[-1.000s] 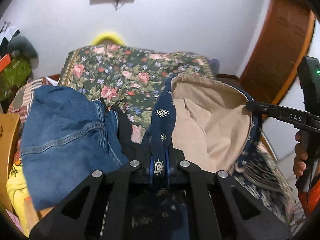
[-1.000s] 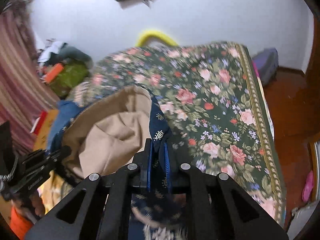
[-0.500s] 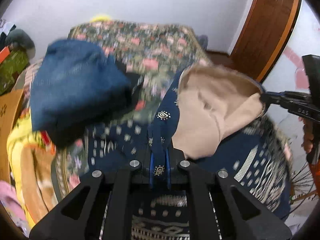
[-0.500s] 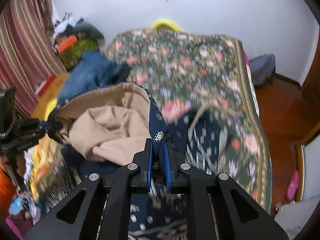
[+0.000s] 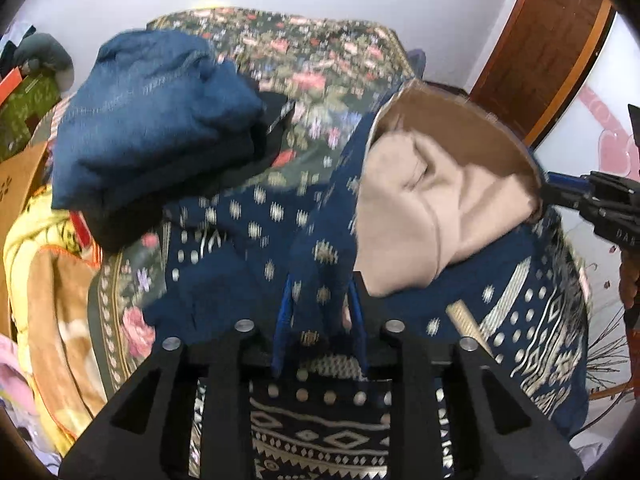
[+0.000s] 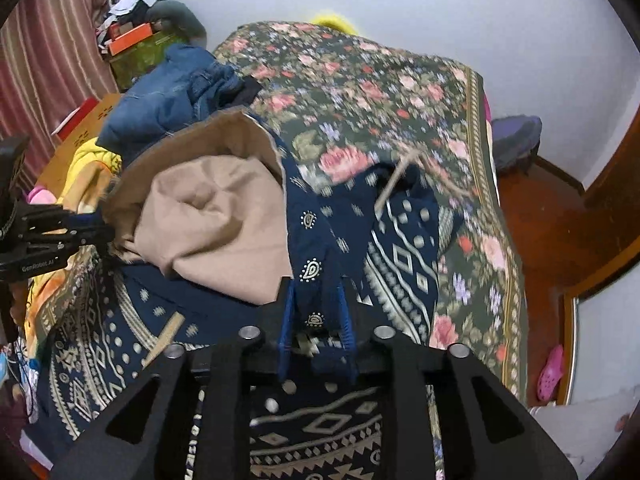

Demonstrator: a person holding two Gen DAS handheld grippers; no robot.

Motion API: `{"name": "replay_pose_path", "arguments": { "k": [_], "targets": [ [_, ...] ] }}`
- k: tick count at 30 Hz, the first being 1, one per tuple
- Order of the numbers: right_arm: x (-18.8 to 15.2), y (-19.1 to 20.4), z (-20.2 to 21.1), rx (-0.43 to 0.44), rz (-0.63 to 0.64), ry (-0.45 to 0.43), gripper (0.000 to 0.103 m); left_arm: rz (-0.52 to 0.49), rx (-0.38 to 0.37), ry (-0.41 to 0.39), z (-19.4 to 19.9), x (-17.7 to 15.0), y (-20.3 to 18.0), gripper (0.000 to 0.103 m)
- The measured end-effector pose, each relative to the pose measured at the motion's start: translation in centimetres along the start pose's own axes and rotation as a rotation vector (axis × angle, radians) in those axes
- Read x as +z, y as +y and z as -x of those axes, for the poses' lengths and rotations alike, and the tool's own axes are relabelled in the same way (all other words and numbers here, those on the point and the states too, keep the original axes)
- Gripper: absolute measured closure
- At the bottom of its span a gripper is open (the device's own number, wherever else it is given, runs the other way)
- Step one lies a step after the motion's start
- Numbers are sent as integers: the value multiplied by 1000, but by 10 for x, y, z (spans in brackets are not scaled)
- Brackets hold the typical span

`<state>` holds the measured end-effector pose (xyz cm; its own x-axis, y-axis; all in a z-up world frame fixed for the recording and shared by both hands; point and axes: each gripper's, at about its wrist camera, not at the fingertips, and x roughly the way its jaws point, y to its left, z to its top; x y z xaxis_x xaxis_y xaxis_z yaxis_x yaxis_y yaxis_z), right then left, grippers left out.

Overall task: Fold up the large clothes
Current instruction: 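Grasp the hood rim with the left gripper while the right gripper grasps the hood rim too, then fold the held hood over the hoodie body with both grippers and release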

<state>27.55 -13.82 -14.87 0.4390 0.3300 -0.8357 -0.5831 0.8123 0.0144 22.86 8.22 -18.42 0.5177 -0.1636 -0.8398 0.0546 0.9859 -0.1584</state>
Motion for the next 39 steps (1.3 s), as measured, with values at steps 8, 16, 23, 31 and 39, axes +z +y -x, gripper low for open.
{"name": "replay_pose_path", "arguments": {
  "k": [8, 16, 23, 31, 39],
  "targets": [
    [36, 12, -20, 1, 47, -15, 70, 21, -62, -32, -10, 50, -3, 74],
    [63, 9, -61, 41, 20, 54, 70, 88, -122, 27, -57, 86, 7, 74],
    [75, 4, -90, 90, -19, 96, 70, 169, -237, 65, -80, 98, 18, 90],
    [65, 14, -36, 178, 21, 0, 95, 94, -286, -19, -21, 81, 0, 97],
    [18, 28, 36, 188, 81, -64, 95, -7, -277, -69, 50, 31, -33, 97]
  ]
}}
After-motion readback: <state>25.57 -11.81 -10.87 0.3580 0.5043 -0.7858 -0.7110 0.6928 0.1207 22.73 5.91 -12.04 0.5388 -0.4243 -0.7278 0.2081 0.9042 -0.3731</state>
